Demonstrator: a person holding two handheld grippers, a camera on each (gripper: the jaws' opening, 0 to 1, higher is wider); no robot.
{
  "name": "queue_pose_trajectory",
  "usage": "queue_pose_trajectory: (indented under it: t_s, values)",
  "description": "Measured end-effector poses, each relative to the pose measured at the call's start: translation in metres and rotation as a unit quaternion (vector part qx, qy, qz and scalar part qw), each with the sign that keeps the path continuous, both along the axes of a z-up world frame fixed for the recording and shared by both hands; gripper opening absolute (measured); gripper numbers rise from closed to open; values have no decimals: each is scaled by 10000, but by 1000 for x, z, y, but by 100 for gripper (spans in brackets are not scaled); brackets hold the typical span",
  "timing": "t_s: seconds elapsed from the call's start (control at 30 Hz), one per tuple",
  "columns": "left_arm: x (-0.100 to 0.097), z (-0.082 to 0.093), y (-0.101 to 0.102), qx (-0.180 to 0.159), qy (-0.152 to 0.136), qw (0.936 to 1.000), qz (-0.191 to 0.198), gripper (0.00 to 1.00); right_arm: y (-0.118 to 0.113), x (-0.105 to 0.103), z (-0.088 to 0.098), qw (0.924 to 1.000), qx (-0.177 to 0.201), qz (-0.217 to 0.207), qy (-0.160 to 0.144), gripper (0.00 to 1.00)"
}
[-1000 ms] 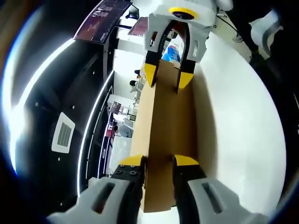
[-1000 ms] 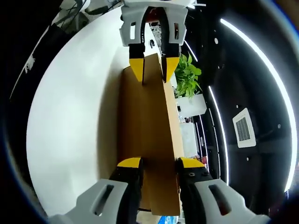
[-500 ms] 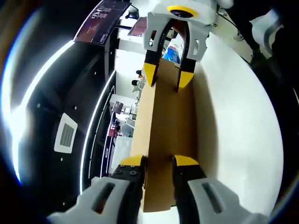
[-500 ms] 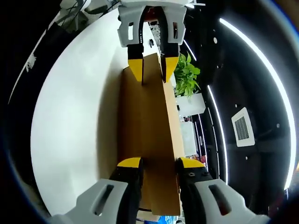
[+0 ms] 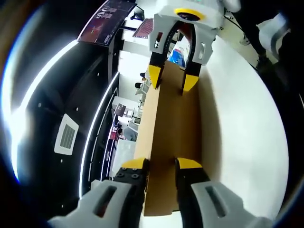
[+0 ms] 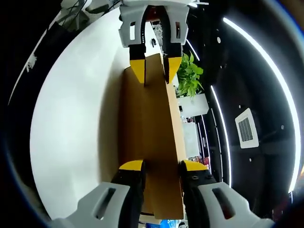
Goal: Operate the shoe box by opening the lid, removing the specified soft item, and placing it in the target area until the item is outside and the box remains undamaged.
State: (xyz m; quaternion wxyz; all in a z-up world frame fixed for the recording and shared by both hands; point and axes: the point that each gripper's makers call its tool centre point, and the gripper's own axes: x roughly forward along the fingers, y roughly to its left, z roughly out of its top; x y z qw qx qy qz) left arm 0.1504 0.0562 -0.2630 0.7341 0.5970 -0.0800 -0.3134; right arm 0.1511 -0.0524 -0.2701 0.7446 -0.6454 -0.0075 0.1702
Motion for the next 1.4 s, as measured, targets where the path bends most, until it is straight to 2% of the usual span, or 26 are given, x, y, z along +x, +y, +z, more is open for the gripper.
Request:
queue_pose_trajectory:
  t_s: [0.73, 0.93, 1.03, 1.07, 1.2, 1.23, 1.27, 1.33, 1.4]
  values:
    - [1, -1, -1, -96, 51, 9999, 4, 24, 1, -3, 2, 10000, -8, 8, 7, 29]
    - [1, -1, -1, -87, 51, 9999, -7, 27, 1, -4, 3, 10000, -18, -4, 14, 29]
    - [0, -1, -1, -96, 93, 9999, -34, 33, 1, -5, 3, 10000, -13, -21, 15, 30]
    - [-2, 0, 0, -288, 264, 9992, -115, 35, 1, -5, 3, 10000, -16, -24, 19, 30]
    - [-14, 8, -2, -656, 432, 9965, -287, 42, 2, -5, 3, 10000, -23, -36, 36, 30]
    - [-21, 10, -1, -892, 670, 9933, -306, 44, 2, -5, 3, 10000, -29, -42, 38, 30]
    - [-23, 11, 0, -1013, 765, 9915, -295, 47, 2, -4, 3, 10000, -21, -52, 51, 29]
    - [-31, 14, 5, -1404, 1189, 9824, -319, 54, 1, -3, 3, 10000, -33, -66, 57, 30]
    - [-37, 17, 10, -1735, 1517, 9727, -289, 56, 0, -4, 3, 9999, -41, -79, 72, 30]
